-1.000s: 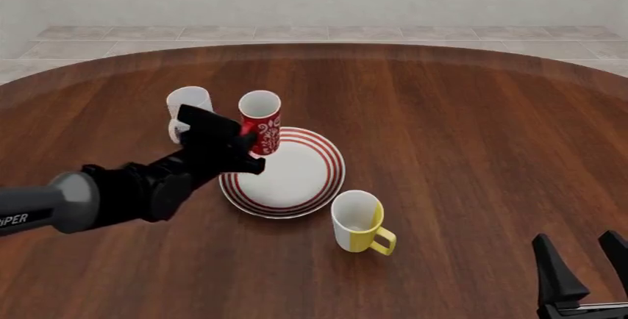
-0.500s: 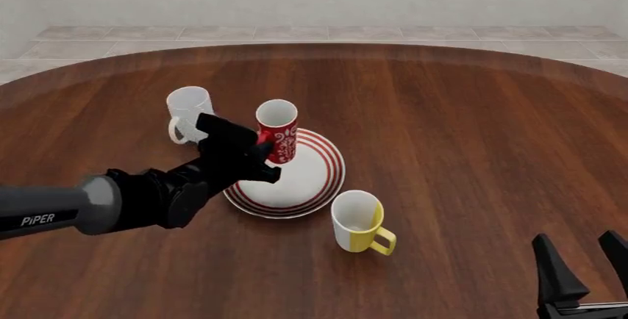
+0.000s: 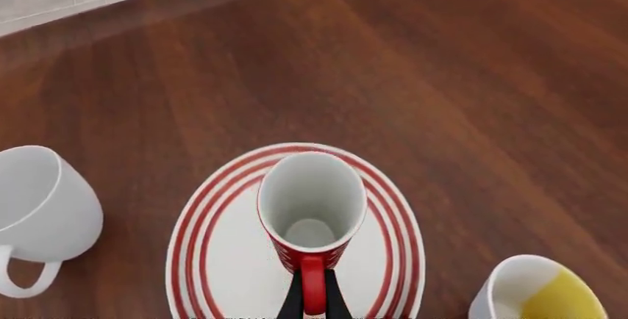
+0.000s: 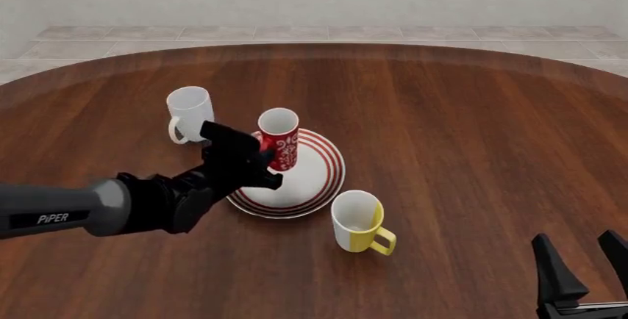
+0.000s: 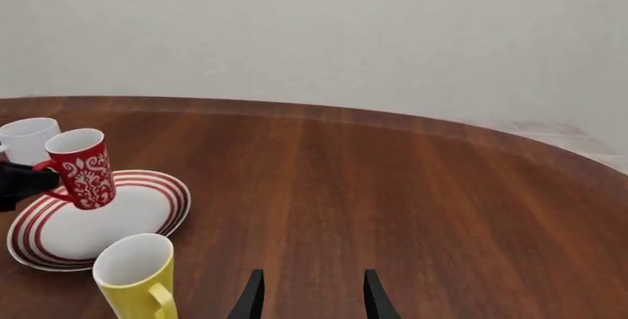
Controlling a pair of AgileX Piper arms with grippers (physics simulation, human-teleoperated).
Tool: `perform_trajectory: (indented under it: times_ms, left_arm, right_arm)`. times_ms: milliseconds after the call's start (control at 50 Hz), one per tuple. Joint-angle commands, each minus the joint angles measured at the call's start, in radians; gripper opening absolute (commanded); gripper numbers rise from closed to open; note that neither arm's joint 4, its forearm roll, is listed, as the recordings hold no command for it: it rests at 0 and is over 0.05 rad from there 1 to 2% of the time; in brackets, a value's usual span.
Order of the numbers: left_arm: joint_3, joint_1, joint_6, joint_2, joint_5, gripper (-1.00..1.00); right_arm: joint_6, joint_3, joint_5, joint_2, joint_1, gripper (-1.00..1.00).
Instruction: Pick up the red mug and put it on the plate
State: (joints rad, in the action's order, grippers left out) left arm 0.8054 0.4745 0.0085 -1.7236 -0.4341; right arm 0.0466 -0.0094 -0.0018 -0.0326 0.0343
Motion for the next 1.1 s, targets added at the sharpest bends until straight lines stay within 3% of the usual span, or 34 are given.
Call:
perform_trajectory:
  times_ms: [20,1100]
  left_arm:
    - [-0.003,-0.003,0.002,-0.015,-0.013,-1.00]
    - [-0.012,-0.008,-0.012,-0.087,-0.057,-1.00]
  right_arm:
    - [0.003,0.000,0.001,0.002,0.001,1.00]
    - [-0.004,0.001,-0.014,-0.015,-0.004,1.00]
